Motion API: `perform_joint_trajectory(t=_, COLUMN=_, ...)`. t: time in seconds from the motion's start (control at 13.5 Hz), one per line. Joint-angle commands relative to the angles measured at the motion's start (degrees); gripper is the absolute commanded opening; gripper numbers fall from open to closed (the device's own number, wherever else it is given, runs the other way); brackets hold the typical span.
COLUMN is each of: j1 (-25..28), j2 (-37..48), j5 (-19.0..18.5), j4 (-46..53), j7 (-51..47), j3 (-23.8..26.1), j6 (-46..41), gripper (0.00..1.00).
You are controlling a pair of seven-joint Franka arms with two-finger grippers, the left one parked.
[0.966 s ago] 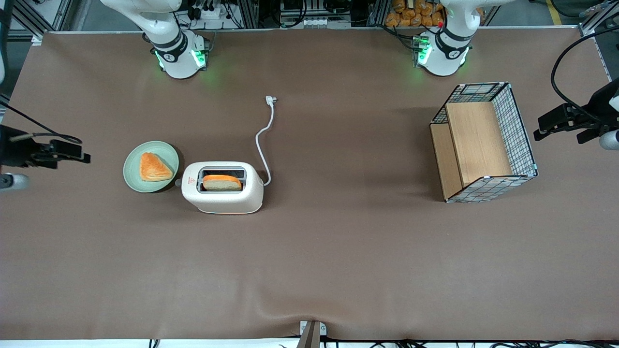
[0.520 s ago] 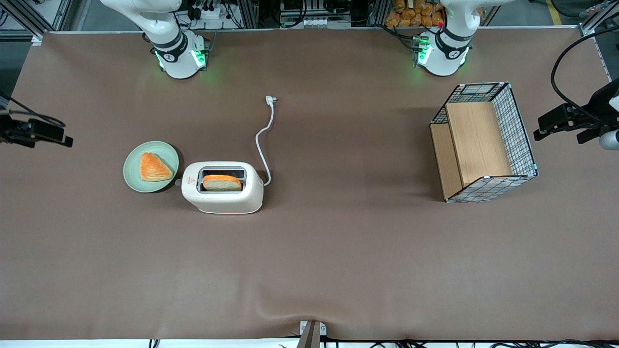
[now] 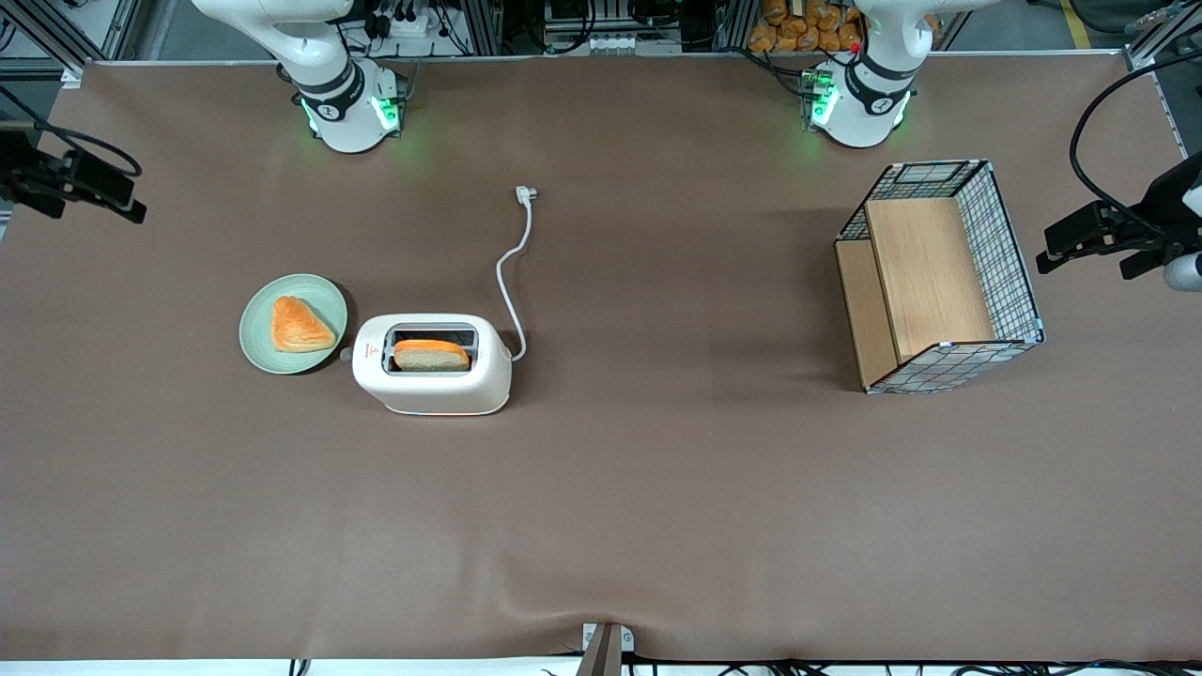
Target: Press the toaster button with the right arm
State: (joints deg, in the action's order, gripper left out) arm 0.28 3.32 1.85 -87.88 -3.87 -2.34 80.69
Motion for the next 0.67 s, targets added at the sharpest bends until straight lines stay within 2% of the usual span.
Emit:
perform_joint_trajectory(t=0.0, j1=0.16, j2=1.34, j5=-1.5, j4=-2.04, j7=4.63, j3=-1.61, j6=0.87, gripper=1.0)
perform_joint_trajectory(t=0.15, j1=-0.11, j2=1.17, j5=-1.5, j4=-2.12, j7=7.39, j3=-2.58, j6=0.87, gripper=1.0)
perform_joint_trajectory(t=0.37, j1=0.16, j2=1.08, j5=-1.41, j4=-2.12, j7=2.48, j3=-2.5, j6=1.05, gripper=1.0)
perform_joint_trajectory(t=0.59, j1=0.16, j2=0.2, j5=-1.59, j4=-1.86, j7=2.29, j3=-2.59, j6=0.87, gripper=1.0)
